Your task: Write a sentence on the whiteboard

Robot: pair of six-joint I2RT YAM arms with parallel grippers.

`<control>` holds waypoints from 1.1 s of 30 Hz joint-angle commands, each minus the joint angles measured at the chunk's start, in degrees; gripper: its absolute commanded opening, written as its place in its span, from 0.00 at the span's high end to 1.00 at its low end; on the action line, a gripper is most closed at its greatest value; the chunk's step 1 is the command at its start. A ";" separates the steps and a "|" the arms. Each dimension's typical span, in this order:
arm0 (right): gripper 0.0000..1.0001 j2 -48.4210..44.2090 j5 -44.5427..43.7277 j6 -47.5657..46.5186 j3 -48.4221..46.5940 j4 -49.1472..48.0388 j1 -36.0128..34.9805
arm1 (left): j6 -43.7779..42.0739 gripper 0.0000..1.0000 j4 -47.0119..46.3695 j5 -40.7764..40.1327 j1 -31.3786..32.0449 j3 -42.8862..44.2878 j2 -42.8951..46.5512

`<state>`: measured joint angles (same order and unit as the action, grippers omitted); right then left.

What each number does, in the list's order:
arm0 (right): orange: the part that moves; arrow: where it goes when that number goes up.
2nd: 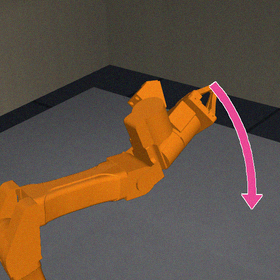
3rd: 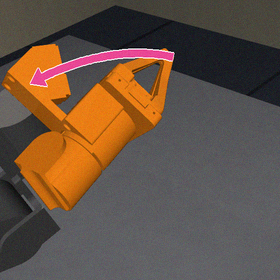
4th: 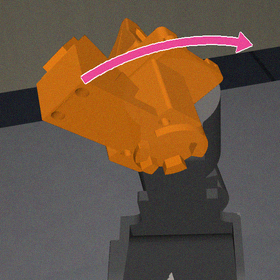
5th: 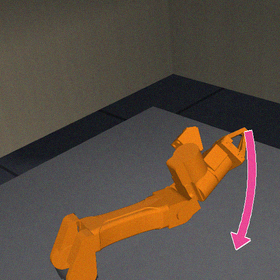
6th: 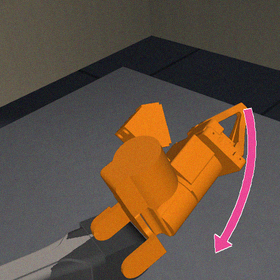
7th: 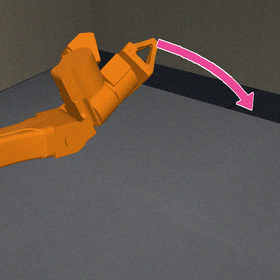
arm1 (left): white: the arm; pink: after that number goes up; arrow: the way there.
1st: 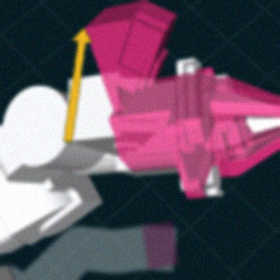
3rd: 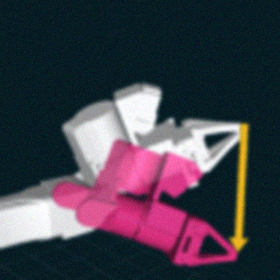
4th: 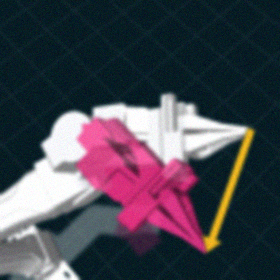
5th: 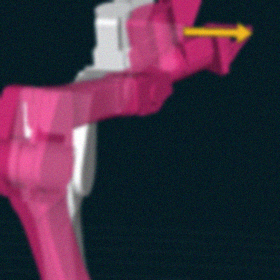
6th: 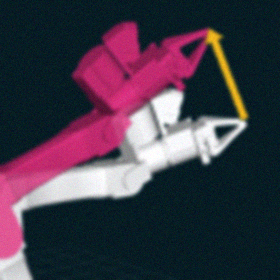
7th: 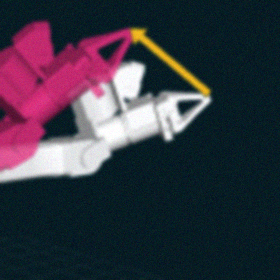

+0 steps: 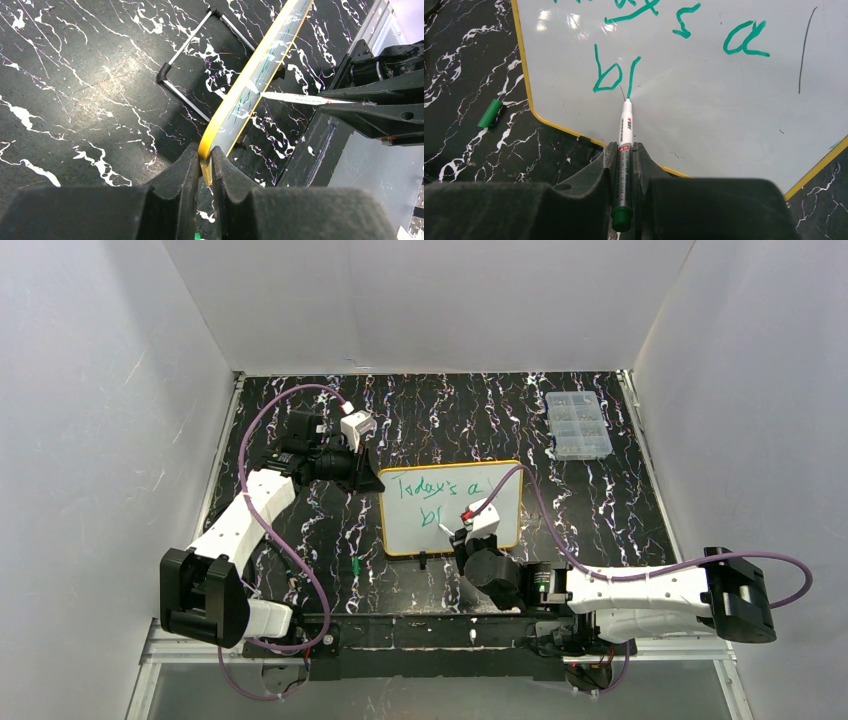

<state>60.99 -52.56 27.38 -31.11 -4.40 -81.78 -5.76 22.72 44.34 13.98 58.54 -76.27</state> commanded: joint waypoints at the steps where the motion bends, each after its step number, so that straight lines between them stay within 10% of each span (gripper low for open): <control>1: 0.99 -0.92 -2.15 -0.33 -0.08 0.92 0.15 | -0.74 1.00 0.04 -0.04 -0.36 0.40 2.26; 33: 0.99 -2.42 -4.65 -3.75 -0.10 -2.11 -0.75 | -0.73 1.00 0.07 -0.06 -0.36 0.36 2.24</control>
<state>58.02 -55.44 23.83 -30.94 -4.23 -82.21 -5.76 22.74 44.38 13.98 58.54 -76.27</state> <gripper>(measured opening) 0.218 0.115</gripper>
